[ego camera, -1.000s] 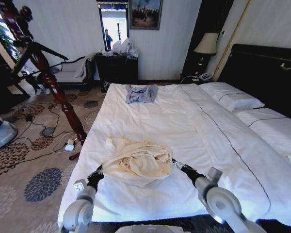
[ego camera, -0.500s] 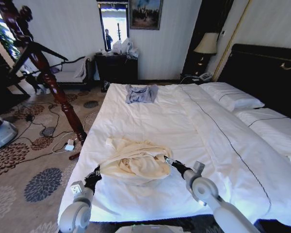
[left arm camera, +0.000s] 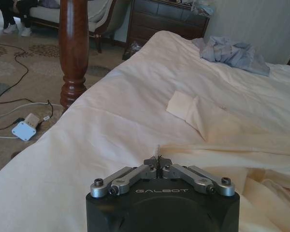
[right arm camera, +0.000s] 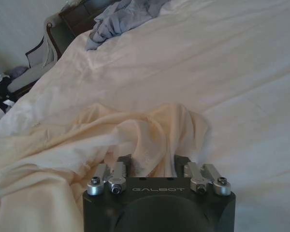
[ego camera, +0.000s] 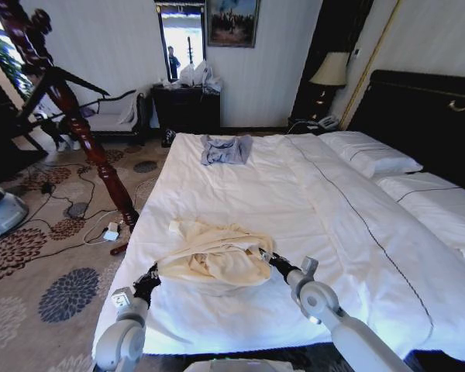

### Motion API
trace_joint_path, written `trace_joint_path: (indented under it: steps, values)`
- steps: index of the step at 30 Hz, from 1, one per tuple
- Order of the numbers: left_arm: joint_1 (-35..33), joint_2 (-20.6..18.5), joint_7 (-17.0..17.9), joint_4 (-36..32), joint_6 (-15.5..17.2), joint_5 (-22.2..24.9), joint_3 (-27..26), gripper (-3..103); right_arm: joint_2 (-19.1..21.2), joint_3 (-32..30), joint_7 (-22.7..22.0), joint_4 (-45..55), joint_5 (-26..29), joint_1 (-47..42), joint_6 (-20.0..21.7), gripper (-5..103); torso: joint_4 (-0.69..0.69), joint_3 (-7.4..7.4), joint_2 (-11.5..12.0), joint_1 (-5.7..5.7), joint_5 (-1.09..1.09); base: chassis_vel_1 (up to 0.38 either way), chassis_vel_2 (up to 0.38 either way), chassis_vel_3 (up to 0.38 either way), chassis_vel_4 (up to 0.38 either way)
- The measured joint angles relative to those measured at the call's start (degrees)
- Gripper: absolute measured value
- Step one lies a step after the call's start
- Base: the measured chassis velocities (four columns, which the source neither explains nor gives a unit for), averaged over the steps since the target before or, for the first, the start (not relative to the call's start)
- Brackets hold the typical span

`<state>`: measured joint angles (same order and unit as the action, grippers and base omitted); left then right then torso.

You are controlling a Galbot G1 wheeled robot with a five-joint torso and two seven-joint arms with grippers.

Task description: Pick up the clothes from the bed and hang them on the clothes hanger.

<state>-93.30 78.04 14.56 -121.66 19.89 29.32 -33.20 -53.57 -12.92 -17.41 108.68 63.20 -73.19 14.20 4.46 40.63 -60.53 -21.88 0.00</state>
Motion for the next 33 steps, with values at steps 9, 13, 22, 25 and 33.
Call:
trace_joint_path:
  steps: [9, 13, 22, 25, 33]
  values:
    - [0.77, -1.21, 0.63, 0.04, -0.64, 1.36, -0.20, 0, 1.16, -0.63, 11.58, -2.48, -5.82, -0.25, -5.19, 20, 0.00, 0.00, 0.00, 0.00, 0.00, 0.000, 0.000, 0.000, 0.000]
    - [1.61, -2.15, 0.79, 0.01, -1.04, 3.10, -0.19, 0, 1.44, -1.85, 20.18, -4.33, -10.93, -0.16, -9.81, 4, 0.00, 0.00, 0.00, 0.00, 0.01, 0.000, 0.000, 0.000, 0.000]
    - [6.77, -6.25, 0.48, -1.71, -4.48, 14.35, -1.03, 0, 2.29, -6.17, 27.86, -4.66, -16.55, 4.18, -19.43, 2, 0.00, 0.00, 0.00, 0.00, 0.00, 0.000, 0.000, 0.000, 0.000]
    - [9.38, -9.18, 0.85, -3.48, -4.69, 18.82, -2.04, 0, 2.97, -6.92, 28.00, -3.33, -15.00, 6.04, -21.06, 2, 0.00, 0.00, 0.00, 0.00, 0.00, 0.000, 0.000, 0.000, 0.000]
    - [20.52, -21.80, 2.20, -6.20, -4.24, 30.25, -7.07, 0, 5.95, -8.31, 28.75, 0.62, -7.69, 15.35, -23.25, 2, -0.01, 0.00, 0.00, 0.00, -0.02, 0.000, 0.000, 0.000, 0.000]
